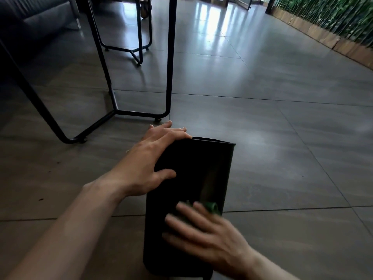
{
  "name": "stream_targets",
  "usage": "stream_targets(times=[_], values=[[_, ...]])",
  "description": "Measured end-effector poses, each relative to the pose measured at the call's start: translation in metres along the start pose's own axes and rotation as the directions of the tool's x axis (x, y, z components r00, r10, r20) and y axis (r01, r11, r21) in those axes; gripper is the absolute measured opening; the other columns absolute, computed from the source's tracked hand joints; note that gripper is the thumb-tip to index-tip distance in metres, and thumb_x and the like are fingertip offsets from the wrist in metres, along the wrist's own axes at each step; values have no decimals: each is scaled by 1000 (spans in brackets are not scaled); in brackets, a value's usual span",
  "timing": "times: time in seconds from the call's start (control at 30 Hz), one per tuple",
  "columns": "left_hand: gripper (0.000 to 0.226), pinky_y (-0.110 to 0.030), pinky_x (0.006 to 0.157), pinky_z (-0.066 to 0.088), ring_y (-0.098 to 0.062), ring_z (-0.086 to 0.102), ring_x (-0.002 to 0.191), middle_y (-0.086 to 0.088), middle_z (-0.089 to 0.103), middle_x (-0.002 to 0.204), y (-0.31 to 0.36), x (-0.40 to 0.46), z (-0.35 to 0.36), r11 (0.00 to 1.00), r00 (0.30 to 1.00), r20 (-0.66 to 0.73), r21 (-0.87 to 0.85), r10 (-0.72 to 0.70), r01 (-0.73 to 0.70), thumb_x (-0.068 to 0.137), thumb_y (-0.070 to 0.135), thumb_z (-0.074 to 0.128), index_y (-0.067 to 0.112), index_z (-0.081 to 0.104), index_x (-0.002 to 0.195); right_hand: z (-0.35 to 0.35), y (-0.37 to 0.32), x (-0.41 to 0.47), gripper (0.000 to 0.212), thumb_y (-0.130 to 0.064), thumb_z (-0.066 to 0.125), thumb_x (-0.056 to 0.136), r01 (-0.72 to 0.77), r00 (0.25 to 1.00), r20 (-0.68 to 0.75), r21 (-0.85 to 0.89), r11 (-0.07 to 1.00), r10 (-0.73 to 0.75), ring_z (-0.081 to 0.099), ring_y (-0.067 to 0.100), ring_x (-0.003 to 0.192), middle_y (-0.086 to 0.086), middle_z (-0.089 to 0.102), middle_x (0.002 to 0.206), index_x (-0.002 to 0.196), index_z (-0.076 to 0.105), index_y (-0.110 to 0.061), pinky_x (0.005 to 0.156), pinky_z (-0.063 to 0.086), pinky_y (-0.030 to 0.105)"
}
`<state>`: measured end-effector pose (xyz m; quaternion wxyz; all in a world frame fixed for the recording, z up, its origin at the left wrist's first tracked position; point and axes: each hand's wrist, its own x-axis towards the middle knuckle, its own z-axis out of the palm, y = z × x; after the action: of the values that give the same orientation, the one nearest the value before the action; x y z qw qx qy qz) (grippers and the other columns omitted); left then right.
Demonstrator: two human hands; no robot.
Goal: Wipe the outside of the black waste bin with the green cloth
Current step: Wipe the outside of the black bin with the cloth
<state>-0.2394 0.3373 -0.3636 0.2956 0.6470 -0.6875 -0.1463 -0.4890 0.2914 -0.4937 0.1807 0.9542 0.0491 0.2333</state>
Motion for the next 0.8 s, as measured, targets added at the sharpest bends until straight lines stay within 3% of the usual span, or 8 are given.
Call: stream_targets(times=[0.17, 0.27, 0.37, 0.47, 0.57, 0.67, 0.73, 0.8], values=[[84, -42, 124, 13, 0, 11, 150, 24, 35, 153, -1, 3, 0, 1000, 1000, -19, -10, -1, 1, 73, 13, 80, 43, 40, 141, -18, 71, 54, 44, -23, 42, 114, -491, 829, -188, 204, 847, 526, 25, 40, 158, 12, 37, 167, 157, 44, -15, 125, 30, 60], [83, -42, 124, 15, -1, 10, 150, 25, 34, 153, -2, 4, 0, 1000, 1000, -18, -10, -4, 4, 74, 12, 79, 45, 40, 140, -9, 52, 47, 45, -21, 48, 111, -453, 858, -175, 184, 872, 482, 26, 43, 157, 12, 36, 166, 156, 46, -14, 125, 27, 61], [83, -46, 123, 16, 2, 7, 150, 27, 32, 153, -2, 4, 0, 1000, 1000, -5, -12, -19, 19, 73, 16, 81, 46, 40, 139, 4, 1, 6, 45, -18, 50, 110, -173, 983, -44, 97, 980, 178, 30, 40, 156, 7, 36, 167, 155, 47, -20, 126, 30, 54], [83, -48, 123, 16, 2, 6, 150, 27, 32, 154, 0, 3, 0, 1000, 1000, 4, -16, -22, 22, 73, 17, 82, 45, 39, 139, 0, -13, -14, 46, -20, 51, 110, 5, 999, 37, -3, 1000, -4, 32, 36, 155, 5, 35, 168, 155, 47, -24, 124, 36, 47], [84, -47, 123, 15, 2, 8, 150, 24, 34, 154, -1, 3, 0, 1000, 1000, -5, -12, -26, 25, 73, 16, 83, 43, 40, 140, -12, 21, 6, 45, -18, 44, 112, -255, 965, -27, 165, 953, 263, 30, 39, 156, 7, 34, 168, 157, 44, -20, 121, 38, 54], [85, -47, 122, 19, 2, 9, 149, 25, 33, 153, -1, 3, 0, 999, 999, -15, -15, -29, 29, 72, 17, 83, 46, 39, 139, -21, 60, 35, 47, -14, 50, 109, -543, 793, -152, 262, 798, 589, 26, 39, 158, 9, 36, 167, 156, 44, -17, 119, 41, 55], [86, -46, 122, 21, 3, 8, 149, 26, 32, 153, -1, 4, 0, 999, 999, -19, -16, -35, 35, 72, 18, 83, 47, 38, 139, -20, 64, 42, 48, -11, 52, 108, -605, 731, -176, 282, 745, 660, 24, 39, 158, 10, 36, 167, 155, 44, -16, 123, 37, 51], [85, -43, 123, 18, 2, 8, 150, 25, 33, 154, -4, 4, 0, 999, 999, -27, -16, -35, 35, 72, 17, 83, 47, 39, 139, -14, 42, 30, 43, -15, 46, 111, -566, 778, -148, 258, 783, 611, 25, 41, 157, 10, 36, 167, 153, 47, -15, 124, 35, 53]])
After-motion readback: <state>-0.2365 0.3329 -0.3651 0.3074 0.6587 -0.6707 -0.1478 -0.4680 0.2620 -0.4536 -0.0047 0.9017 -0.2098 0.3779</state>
